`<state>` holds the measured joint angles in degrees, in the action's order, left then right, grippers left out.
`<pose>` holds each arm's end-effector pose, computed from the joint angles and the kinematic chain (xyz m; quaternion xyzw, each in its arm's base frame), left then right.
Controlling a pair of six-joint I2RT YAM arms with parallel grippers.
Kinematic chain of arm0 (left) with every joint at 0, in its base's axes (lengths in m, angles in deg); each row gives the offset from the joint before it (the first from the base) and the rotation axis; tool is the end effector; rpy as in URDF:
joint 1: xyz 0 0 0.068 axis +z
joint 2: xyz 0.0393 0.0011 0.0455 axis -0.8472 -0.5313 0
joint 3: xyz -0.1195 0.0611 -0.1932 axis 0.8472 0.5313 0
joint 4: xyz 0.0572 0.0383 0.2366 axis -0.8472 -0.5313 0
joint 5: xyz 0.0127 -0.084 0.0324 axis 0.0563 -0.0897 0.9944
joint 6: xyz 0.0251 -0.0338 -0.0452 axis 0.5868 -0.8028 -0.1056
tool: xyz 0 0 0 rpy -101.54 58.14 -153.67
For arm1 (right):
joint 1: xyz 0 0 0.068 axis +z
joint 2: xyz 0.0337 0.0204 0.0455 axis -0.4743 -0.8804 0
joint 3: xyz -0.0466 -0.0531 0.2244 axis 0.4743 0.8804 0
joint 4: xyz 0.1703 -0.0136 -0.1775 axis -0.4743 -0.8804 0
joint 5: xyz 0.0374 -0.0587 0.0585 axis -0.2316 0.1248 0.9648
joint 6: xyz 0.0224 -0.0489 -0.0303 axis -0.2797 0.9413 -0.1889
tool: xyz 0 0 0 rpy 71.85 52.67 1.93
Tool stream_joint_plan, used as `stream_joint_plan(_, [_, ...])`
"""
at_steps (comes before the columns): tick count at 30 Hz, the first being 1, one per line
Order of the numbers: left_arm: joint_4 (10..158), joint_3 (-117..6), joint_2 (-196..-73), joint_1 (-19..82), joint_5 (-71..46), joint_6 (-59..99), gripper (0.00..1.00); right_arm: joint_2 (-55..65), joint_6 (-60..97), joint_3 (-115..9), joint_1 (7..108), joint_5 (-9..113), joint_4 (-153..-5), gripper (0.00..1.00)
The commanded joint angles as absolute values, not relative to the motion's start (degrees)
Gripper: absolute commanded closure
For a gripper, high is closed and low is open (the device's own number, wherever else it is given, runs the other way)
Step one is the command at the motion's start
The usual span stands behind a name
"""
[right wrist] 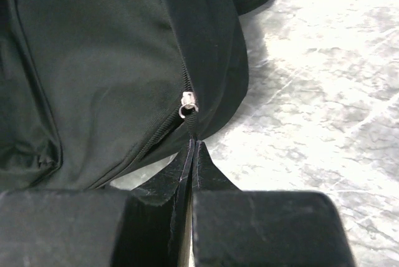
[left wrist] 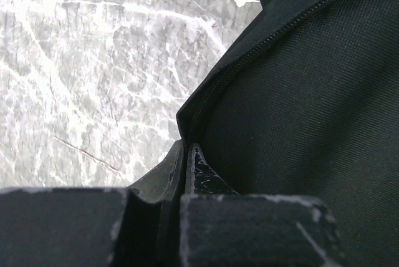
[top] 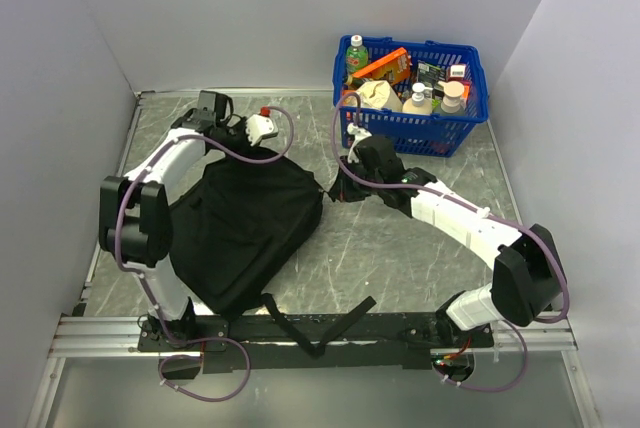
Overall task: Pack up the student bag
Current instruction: Zip the student bag at the center of the board.
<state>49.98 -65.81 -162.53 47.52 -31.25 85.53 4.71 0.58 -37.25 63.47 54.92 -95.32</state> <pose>0.3669 -0.0889 0.2147 0.5527 0.7408 -0.0926 0.3703 0.2525 0.1884 0.2344 -0.1234 0.8876 0.2904 0.3355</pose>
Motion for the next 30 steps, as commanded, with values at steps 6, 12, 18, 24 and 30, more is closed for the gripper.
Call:
stream_joint_plan(6, [49.0, -61.9, -156.8, 50.2, -33.0, 84.6, 0.98, 1.8, -1.8, -39.8, 68.2, 58.4, -95.3, 1.00])
stream_joint_plan(12, [43.9, -65.4, -151.5, 50.4, -48.8, 94.3, 0.22, 2.1, -3.8, -39.0, 68.2, 57.0, -92.9, 1.00])
stream_joint_plan(18, [31.2, -76.4, -159.8, 43.2, -52.2, 102.6, 0.18, 1.2, -5.2, -39.4, 68.2, 57.1, -92.1, 1.00])
stream_joint_plan(24, [23.6, -85.5, -169.9, 36.8, -51.5, 112.4, 0.20, 2.5, -6.2, -38.4, 68.2, 56.9, -91.0, 1.00])
stream_joint_plan(30, [14.3, -92.8, -177.7, 34.5, -49.8, 118.6, 0.25, 3.8, -6.3, -38.0, 67.8, 57.1, -90.7, 1.00])
